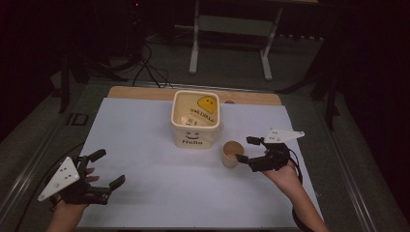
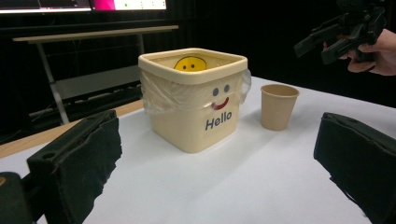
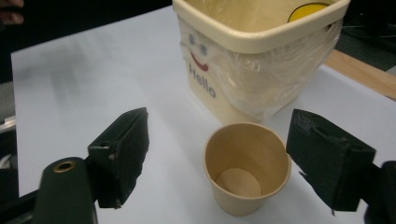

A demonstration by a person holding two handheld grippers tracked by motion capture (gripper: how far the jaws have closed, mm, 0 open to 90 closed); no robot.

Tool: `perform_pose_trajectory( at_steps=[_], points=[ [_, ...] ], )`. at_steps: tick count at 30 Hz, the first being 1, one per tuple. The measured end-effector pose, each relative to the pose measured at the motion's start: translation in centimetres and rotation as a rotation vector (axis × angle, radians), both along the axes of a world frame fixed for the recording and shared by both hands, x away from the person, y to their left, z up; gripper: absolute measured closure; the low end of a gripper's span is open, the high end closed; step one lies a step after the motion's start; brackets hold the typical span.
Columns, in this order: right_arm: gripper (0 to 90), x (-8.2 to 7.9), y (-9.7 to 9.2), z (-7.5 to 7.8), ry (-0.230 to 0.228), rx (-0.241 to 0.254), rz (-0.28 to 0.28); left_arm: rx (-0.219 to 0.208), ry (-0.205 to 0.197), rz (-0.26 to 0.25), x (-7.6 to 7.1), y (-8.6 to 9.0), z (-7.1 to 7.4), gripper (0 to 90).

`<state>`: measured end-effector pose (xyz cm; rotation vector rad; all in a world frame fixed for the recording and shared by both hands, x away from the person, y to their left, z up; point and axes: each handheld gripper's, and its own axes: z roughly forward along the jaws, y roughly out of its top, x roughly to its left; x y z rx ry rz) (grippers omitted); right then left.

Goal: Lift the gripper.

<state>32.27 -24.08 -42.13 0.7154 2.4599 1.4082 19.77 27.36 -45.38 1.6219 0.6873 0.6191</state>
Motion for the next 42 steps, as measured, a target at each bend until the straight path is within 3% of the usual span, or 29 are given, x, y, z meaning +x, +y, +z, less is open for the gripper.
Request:
perform_pose_trajectory(
  at_steps=[20,31,33,42],
  points=[
    [27.6,2.2,2.6,-1.0,0.065,-0.180,0.072,0.010,0.000,-0.002,-0.1,0.0,0.0,1.7],
    [35.9,3.4,3.7,-0.2,0.116,-0.328,0.165,0.016,0.004,-0.004,0.0,0.0,0.0,1.6],
    [37.3,3.6,4.1,0.0,0.143,-0.376,0.194,0.015,0.005,-0.002,0.0,0.0,0.0,1.7],
    [46.2,4.0,5.9,0.1,0.176,-0.524,0.293,0.017,0.003,-0.001,0.0,0.0,0.0,1.7]
  ],
)
